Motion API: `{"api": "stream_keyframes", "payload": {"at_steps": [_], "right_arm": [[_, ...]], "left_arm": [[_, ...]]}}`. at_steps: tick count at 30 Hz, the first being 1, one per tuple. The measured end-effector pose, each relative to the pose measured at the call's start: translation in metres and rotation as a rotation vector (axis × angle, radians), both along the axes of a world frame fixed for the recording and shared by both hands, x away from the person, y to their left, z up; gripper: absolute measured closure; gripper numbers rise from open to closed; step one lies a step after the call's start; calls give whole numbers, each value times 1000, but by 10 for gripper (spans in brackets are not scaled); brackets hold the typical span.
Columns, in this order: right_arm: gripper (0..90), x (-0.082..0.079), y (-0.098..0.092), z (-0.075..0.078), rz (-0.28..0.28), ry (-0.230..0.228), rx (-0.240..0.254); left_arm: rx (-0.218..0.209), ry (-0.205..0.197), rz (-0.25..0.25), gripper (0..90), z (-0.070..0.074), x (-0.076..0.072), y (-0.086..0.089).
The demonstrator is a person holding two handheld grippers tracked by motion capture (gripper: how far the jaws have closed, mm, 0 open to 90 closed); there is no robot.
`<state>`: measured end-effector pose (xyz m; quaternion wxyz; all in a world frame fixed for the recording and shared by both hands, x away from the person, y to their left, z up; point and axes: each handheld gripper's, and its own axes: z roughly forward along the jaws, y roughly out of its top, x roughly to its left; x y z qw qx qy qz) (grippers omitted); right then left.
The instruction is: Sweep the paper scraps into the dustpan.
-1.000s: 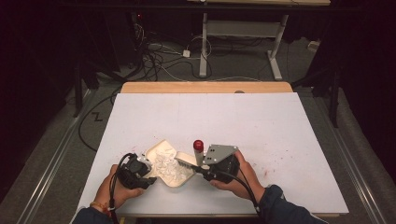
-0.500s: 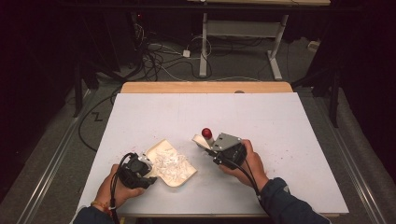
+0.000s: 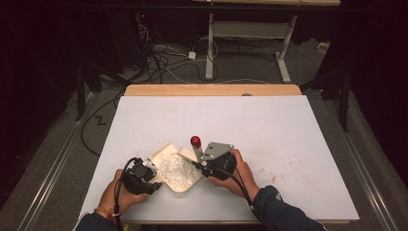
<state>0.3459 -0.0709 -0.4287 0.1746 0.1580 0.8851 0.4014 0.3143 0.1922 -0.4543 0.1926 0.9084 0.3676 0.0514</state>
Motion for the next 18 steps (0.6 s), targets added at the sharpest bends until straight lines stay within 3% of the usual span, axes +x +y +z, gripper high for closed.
{"api": "stream_keyframes", "payload": {"at_steps": [5, 12, 18], "right_arm": [[675, -8, 8, 10, 43, -3, 30], [674, -2, -3, 30, 8, -23, 87], [674, 11, -15, 36, -63, -65, 64]], "left_arm": [[-4, 1, -1, 629, 0, 0, 0], [-3, 4, -2, 629, 0, 1, 0], [-4, 6, -2, 629, 0, 1, 0]]}}
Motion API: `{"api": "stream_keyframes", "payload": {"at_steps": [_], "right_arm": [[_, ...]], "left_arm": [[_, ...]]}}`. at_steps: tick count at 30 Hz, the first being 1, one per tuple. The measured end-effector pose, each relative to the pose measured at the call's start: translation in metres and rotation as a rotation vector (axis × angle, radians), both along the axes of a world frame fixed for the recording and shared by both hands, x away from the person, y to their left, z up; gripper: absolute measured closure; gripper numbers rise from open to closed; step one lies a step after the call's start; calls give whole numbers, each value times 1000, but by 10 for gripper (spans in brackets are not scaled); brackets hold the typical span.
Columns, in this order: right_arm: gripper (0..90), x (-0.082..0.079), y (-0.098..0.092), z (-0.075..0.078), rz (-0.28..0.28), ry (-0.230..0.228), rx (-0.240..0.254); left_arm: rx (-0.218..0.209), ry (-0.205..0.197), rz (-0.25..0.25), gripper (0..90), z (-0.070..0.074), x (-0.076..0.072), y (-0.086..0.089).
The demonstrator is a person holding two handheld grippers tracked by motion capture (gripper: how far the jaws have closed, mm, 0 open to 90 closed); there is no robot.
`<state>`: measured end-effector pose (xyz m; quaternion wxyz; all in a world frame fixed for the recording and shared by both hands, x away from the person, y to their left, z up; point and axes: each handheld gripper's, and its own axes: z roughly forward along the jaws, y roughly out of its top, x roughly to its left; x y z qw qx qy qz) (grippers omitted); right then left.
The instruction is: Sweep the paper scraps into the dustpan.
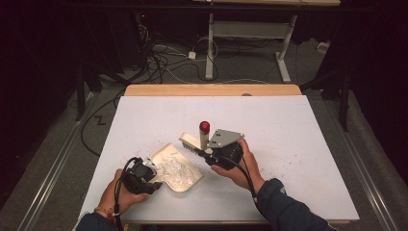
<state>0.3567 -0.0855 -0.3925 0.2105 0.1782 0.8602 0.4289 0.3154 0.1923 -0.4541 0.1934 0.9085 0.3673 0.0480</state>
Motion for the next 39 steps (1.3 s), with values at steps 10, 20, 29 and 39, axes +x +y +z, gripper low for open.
{"api": "stream_keyframes", "payload": {"at_steps": [10, 20, 29, 39], "right_arm": [[674, -9, -35, -29, -59, 37, -150], [666, -35, -18, -39, 35, 41, -148], [674, -41, -11, -28, 105, 57, -52], [674, -29, -32, -9, 60, 37, 16]], "left_arm": [[5, -3, 2, 628, 0, 0, -1], [6, -3, 6, 629, 0, 1, -2], [5, -8, 4, 628, 0, 0, -2], [7, -7, 7, 629, 0, 1, -2]]}}
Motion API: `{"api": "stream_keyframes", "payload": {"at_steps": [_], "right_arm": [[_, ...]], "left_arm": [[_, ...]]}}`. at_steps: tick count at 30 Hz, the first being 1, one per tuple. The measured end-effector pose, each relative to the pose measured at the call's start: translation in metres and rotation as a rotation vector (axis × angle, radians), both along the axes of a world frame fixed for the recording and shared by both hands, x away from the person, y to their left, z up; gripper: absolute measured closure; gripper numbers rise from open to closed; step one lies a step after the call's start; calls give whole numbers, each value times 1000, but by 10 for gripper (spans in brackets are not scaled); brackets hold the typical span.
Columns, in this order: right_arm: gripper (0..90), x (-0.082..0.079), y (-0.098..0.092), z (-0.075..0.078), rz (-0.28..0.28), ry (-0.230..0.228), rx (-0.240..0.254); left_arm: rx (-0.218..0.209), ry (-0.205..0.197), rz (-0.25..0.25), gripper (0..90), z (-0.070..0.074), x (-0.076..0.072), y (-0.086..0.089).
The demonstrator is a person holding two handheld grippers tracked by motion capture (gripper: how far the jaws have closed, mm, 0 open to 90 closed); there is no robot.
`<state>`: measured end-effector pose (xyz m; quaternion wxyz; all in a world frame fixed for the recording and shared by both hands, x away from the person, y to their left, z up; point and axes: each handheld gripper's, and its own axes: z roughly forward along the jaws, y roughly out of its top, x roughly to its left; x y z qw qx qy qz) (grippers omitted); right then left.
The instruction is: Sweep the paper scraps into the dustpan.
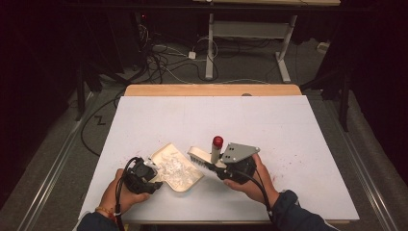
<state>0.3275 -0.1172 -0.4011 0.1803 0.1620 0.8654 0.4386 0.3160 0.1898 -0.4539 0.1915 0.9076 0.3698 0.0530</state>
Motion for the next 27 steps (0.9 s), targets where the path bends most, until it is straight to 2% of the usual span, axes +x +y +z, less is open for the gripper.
{"api": "stream_keyframes", "payload": {"at_steps": [2, 4, 9, 11, 14, 15, 16, 18, 20, 22, 25, 27], "right_arm": [[674, 5, -3, 0, -5, 15, 12], [674, 9, -3, 0, -19, 8, 2], [674, 32, 2, 1, -90, -56, -34], [674, 45, 4, -1, -124, -51, -34], [674, 65, 10, -6, -187, -81, -72], [674, 77, 15, -11, -205, -93, -104], [674, 77, 15, -11, -205, -93, -104], [674, 87, 20, -18, -218, -102, -131], [674, 93, 26, -24, -216, -79, -142], [674, 93, 33, -28, -190, -47, -128], [673, 86, 42, -30, -137, -36, -142], [673, 77, 47, -30, -100, -15, -126]], "left_arm": [[1, 1, -1, 629, 0, 0, 0], [0, 2, -1, 629, 0, 0, 0], [-2, 3, 1, 628, 0, 0, 0], [-7, 4, 1, 629, 0, 1, 0], [-9, 6, 1, 628, 0, 1, 1], [-9, 8, 0, 629, 0, 1, 1], [-9, 7, 0, 629, 0, 1, 1], [-10, 9, 0, 628, 0, 1, 1], [-11, 6, 0, 628, 0, 1, 1], [-13, 7, 0, 628, -1, 1, 1], [-11, 10, -3, 628, 0, 1, 1], [-12, 8, -4, 628, 0, 1, 1]]}}
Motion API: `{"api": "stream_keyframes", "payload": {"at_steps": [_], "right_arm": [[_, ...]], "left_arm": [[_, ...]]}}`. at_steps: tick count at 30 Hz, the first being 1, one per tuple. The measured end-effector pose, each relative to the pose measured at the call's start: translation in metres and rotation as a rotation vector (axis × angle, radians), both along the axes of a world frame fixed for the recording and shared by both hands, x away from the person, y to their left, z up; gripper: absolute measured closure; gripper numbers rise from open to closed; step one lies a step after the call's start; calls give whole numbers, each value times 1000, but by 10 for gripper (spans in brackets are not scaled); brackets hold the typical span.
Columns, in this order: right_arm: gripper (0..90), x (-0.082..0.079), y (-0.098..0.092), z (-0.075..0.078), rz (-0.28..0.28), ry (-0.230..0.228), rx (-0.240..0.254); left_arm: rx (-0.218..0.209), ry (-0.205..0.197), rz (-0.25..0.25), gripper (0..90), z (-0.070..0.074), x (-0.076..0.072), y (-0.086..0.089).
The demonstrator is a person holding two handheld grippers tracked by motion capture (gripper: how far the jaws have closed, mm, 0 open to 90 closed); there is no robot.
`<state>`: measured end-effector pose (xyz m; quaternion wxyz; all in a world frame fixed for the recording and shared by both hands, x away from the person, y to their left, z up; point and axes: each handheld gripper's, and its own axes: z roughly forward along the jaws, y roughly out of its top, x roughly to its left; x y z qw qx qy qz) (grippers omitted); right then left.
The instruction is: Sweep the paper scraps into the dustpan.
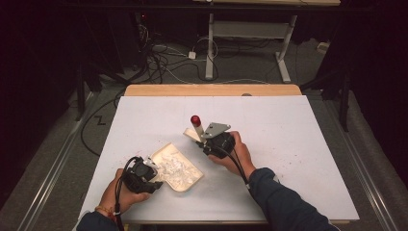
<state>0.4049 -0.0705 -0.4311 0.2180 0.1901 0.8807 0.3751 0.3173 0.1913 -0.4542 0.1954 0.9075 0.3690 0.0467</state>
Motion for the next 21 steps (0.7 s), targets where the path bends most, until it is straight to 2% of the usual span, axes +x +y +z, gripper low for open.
{"api": "stream_keyframes", "payload": {"at_steps": [7, 9, 12, 13, 15, 21], "right_arm": [[673, -33, 15, 2, 119, 59, 36], [673, -40, 16, 4, 139, 56, 38], [674, -44, 13, 12, 176, 92, 91], [675, -46, 11, 16, 185, 87, 101], [674, -49, 9, 24, 180, 49, 99], [674, -46, -8, 37, 146, 33, 111]], "left_arm": [[3, 2, 3, 628, 0, 0, -1], [5, 3, 2, 628, 0, 0, -1], [7, 4, 0, 628, 0, 0, -1], [6, 3, 2, 628, 0, 0, -1], [7, 2, 2, 628, 0, 0, -1], [3, 4, 5, 628, 0, 0, -1]]}}
